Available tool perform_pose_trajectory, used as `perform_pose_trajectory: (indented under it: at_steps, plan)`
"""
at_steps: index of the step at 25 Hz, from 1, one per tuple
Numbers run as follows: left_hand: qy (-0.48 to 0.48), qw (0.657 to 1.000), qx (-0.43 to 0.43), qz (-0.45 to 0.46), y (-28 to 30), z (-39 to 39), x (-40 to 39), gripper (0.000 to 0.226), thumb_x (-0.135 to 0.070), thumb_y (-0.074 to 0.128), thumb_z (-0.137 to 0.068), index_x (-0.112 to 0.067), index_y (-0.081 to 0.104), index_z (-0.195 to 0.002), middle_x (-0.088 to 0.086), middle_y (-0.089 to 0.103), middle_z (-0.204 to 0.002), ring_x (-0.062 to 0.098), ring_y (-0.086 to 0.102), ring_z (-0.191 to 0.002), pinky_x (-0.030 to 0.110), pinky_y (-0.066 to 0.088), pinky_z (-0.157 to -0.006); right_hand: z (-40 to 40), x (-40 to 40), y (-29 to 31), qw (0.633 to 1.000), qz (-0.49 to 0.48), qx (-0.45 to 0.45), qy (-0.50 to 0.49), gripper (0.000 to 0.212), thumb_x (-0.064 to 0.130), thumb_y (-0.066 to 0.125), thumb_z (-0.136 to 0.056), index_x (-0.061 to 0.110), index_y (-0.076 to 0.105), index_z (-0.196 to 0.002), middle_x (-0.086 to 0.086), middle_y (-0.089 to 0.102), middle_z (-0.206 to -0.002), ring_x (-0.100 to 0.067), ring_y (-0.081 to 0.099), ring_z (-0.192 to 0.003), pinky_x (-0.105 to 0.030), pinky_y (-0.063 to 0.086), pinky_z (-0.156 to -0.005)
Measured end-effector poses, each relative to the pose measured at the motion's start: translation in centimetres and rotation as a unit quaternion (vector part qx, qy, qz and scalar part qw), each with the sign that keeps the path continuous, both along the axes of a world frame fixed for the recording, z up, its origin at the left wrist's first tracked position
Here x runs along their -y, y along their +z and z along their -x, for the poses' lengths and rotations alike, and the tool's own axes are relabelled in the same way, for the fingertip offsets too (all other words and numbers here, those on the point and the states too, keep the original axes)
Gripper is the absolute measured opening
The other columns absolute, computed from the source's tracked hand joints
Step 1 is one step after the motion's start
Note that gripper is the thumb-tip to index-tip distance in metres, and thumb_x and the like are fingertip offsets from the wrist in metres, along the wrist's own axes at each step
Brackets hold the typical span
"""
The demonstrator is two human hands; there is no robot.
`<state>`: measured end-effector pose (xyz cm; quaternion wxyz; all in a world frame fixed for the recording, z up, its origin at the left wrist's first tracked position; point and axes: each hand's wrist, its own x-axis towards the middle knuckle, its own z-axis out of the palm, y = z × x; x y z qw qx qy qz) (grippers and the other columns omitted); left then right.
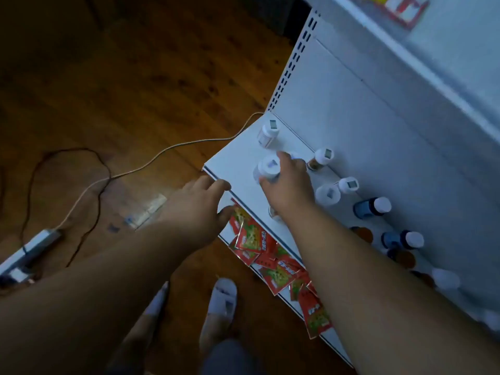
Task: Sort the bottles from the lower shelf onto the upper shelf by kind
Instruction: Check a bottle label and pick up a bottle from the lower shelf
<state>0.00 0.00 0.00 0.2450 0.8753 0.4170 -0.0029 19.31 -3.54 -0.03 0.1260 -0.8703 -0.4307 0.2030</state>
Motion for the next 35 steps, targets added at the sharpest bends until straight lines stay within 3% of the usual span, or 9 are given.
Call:
perform_pose_trajectory:
  at_steps: [10, 13, 18, 21, 24, 27, 29, 33, 35]
  plan:
    - [-0.066, 0.996, -0.056, -0.005, -6.7, -3.1, -4.5, 0.060, -0.059, 0.046, -0.093, -0.028, 0.036, -0.143, 0.001, 0.045, -0.144, 0.023, 0.047, -0.126, 0.035, 0.046, -0.100, -0.3, -3.1, -5.9, 0.990, 0.057, 0.131, 0.002, 0.057, 0.025, 0.071, -0.087, 0.018, 0.043, -0.135, -0.010, 0.034, -0.136, -0.030, 0.055, -0.109, -0.035, 0.050, -0.089]
    - [-0.022, 0.998, -0.009, 0.049, -4.5, -2.0, -4.2, 0.056, -0.059, 0.044, -0.094, -0.028, 0.040, -0.141, -0.001, 0.045, -0.144, 0.020, 0.047, -0.127, 0.036, 0.045, -0.101, 0.2, -2.0, -3.7, 0.997, -0.009, 0.071, -0.013, 0.058, 0.027, 0.071, -0.087, 0.013, 0.043, -0.135, -0.008, 0.042, -0.139, -0.029, 0.056, -0.114, -0.034, 0.050, -0.090]
    - [0.051, 0.984, 0.087, 0.144, 5.8, 1.8, -1.2, 0.065, -0.065, 0.021, -0.090, -0.026, 0.045, -0.136, -0.002, 0.050, -0.136, 0.018, 0.051, -0.119, 0.034, 0.046, -0.092, 5.4, 2.4, 7.0, 0.971, -0.075, -0.194, -0.114, 0.046, 0.039, 0.064, -0.092, 0.023, 0.047, -0.132, 0.003, 0.054, -0.129, -0.012, 0.053, -0.111, -0.027, 0.048, -0.087]
    - [0.048, 0.973, 0.126, 0.188, 13.7, 4.4, 1.1, 0.059, -0.058, 0.022, -0.095, -0.022, 0.048, -0.134, -0.002, 0.052, -0.131, 0.015, 0.050, -0.115, 0.027, 0.043, -0.087, 9.1, 5.8, 15.0, 0.934, -0.120, -0.291, -0.168, 0.033, 0.048, 0.059, -0.093, 0.028, 0.058, -0.120, 0.003, 0.064, -0.117, -0.012, 0.064, -0.102, -0.030, 0.059, -0.079]
    - [0.021, 0.962, 0.167, 0.213, 20.6, 7.2, 2.8, 0.056, -0.053, 0.023, -0.095, -0.020, 0.051, -0.132, -0.006, 0.053, -0.124, 0.007, 0.047, -0.110, 0.016, 0.036, -0.079, 12.2, 8.5, 20.6, 0.841, -0.184, -0.442, -0.251, 0.033, 0.047, 0.073, -0.084, 0.024, 0.066, -0.107, -0.005, 0.072, -0.105, -0.020, 0.072, -0.095, -0.043, 0.061, -0.084]
    - [-0.012, 0.951, 0.185, 0.249, 24.6, 9.4, 4.2, 0.059, -0.059, 0.021, -0.092, -0.024, 0.053, -0.128, -0.007, 0.057, -0.122, 0.009, 0.051, -0.112, 0.028, 0.043, -0.090, 14.2, 10.4, 24.2, 0.733, -0.269, -0.544, -0.308, 0.057, 0.039, 0.080, -0.074, 0.007, 0.061, -0.118, -0.018, 0.070, -0.113, -0.032, 0.070, -0.103, -0.052, 0.056, -0.090]
    - [-0.032, 0.942, 0.181, 0.281, 26.8, 9.9, 5.3, 0.063, -0.066, 0.019, -0.088, -0.029, 0.053, -0.127, -0.010, 0.058, -0.120, 0.008, 0.053, -0.112, 0.031, 0.044, -0.094, 15.0, 12.0, 26.8, 0.691, -0.308, -0.573, -0.316, 0.054, 0.036, 0.076, -0.073, 0.005, 0.062, -0.116, -0.016, 0.073, -0.108, -0.030, 0.072, -0.099, -0.049, 0.059, -0.083]
    - [-0.093, 0.923, 0.194, 0.319, 30.9, 8.2, 9.5, 0.050, -0.066, 0.018, -0.086, -0.040, 0.053, -0.110, -0.020, 0.061, -0.104, -0.013, 0.055, -0.098, 0.004, 0.042, -0.075, 15.3, 16.5, 31.1, 0.684, -0.354, -0.544, -0.332, 0.052, 0.040, 0.077, -0.066, 0.011, 0.062, -0.106, -0.009, 0.074, -0.088, -0.026, 0.074, -0.081, -0.041, 0.058, -0.066]
    - [-0.146, 0.920, 0.188, 0.313, 32.0, 6.8, 12.4, 0.052, -0.067, 0.017, -0.090, -0.039, 0.055, -0.113, -0.017, 0.062, -0.107, -0.009, 0.056, -0.100, 0.011, 0.043, -0.080, 14.9, 19.6, 32.9, 0.681, -0.386, -0.508, -0.358, 0.068, 0.045, 0.082, -0.062, 0.008, 0.059, -0.114, -0.012, 0.073, -0.094, -0.028, 0.074, -0.084, -0.044, 0.058, -0.070]
